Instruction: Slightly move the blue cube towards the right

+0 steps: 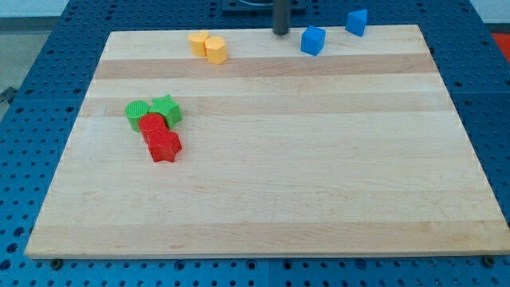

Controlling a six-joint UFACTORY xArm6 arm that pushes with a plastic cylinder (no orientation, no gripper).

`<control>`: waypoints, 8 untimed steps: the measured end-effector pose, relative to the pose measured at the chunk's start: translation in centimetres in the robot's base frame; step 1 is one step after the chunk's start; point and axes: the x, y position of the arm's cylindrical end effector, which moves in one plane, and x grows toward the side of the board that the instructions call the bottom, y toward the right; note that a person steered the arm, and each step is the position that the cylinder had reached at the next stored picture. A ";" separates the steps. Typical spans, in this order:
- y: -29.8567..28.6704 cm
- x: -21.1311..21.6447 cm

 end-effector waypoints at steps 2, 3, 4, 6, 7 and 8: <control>-0.3 3.7; -0.3 7.1; 1.5 6.2; 4.7 4.8; 6.6 3.3; 8.4 2.0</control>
